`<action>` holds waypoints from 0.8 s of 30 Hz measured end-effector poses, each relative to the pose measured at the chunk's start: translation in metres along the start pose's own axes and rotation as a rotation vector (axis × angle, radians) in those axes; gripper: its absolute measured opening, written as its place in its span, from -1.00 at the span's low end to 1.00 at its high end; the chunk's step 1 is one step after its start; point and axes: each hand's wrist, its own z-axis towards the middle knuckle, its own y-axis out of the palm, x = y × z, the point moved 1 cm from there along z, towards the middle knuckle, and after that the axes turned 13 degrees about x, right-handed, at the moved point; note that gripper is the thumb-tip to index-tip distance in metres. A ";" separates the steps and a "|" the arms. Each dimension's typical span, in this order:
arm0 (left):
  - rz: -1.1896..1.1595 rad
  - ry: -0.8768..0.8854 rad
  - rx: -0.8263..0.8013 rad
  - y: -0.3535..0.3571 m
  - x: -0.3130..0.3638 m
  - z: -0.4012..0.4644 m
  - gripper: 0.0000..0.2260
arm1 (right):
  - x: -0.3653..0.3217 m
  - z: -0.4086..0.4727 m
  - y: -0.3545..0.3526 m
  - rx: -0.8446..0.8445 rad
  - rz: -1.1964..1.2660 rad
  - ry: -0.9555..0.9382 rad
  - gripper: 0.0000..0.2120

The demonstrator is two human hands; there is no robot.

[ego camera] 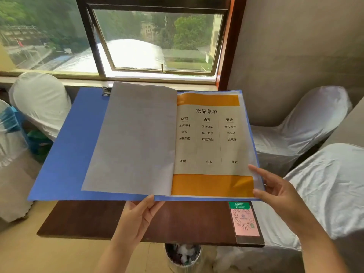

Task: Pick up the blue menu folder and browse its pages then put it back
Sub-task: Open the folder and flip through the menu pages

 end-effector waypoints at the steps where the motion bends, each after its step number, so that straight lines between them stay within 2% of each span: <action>1: 0.004 0.004 -0.012 0.000 0.001 0.001 -0.67 | -0.001 -0.001 0.001 0.005 0.006 -0.011 -0.53; 4: 0.013 -0.007 -0.032 -0.003 0.003 0.003 -0.72 | -0.005 -0.002 0.002 0.056 0.000 -0.048 -0.64; 9: 0.002 -0.012 -0.069 0.000 0.000 0.006 -0.68 | -0.006 -0.002 0.007 0.206 -0.063 -0.139 -0.83; 13: 0.002 -0.020 -0.079 0.001 -0.001 0.009 -0.67 | -0.004 -0.004 0.012 0.291 -0.055 -0.197 -0.79; 16: -0.005 -0.020 -0.073 0.001 -0.001 0.010 -0.65 | -0.008 -0.006 0.015 0.409 -0.203 -0.259 -0.76; 19: 0.002 -0.018 -0.063 0.003 -0.002 0.010 -0.68 | -0.021 -0.009 0.018 0.483 -0.315 -0.408 -0.71; 22: -0.006 -0.021 -0.048 0.004 -0.005 0.009 -0.65 | -0.036 -0.013 0.022 0.467 -0.209 -0.457 -0.83; 24: -0.011 -0.015 -0.036 0.005 -0.005 0.009 -0.63 | -0.040 -0.014 0.029 0.400 0.092 -0.355 -0.81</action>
